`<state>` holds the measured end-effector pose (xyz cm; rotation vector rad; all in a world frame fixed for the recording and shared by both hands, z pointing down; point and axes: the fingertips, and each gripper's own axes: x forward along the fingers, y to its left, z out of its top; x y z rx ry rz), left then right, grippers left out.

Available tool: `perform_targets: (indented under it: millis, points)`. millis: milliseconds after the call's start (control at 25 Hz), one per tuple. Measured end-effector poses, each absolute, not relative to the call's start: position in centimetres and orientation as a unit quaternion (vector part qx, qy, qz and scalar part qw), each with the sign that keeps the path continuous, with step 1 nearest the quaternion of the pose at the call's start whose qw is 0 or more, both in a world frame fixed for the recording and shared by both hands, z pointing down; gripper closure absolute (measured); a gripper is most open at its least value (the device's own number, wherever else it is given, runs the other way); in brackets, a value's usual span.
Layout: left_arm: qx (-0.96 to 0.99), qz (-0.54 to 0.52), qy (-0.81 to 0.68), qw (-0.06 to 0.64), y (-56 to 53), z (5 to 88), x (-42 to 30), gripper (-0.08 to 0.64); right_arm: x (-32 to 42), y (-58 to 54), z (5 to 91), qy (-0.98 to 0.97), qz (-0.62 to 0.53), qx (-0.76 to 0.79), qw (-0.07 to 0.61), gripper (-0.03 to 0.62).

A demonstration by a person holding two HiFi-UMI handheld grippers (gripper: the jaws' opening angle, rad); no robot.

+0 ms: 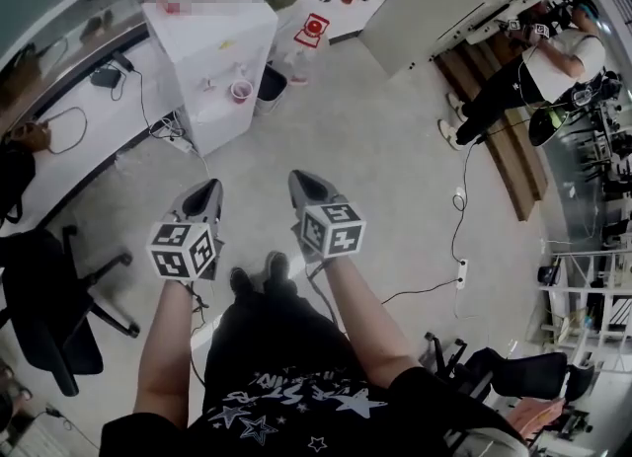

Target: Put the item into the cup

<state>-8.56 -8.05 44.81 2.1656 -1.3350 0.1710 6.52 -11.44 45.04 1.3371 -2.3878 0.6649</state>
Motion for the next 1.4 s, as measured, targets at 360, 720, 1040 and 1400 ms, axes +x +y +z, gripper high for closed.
perform_targets:
  millis: [360, 720, 1040, 1400]
  points:
    - [0.812, 0.075, -0.506, 0.282, -4.5, 43.4, -6.7, 0.552, 7.3, -8.4, 44.0, -0.846, 0.248, 0.452, 0.138, 0.592]
    - [0.817, 0.070, -0.514, 0.254, 1.4, 40.5, -2.3, 0.552, 10.3, -2.2, 41.9, -0.863, 0.240, 0.429, 0.117, 0.592]
    - [0.823, 0.060, -0.516, 0.230, 7.0, 38.2, 1.4, 0.552, 12.9, 3.5, 39.8, -0.877, 0.223, 0.413, 0.102, 0.592]
    - [0.824, 0.048, -0.523, 0.215, 13.7, 36.8, 4.2, 0.552, 15.3, 10.4, 38.6, -0.887, 0.203, 0.404, 0.097, 0.592]
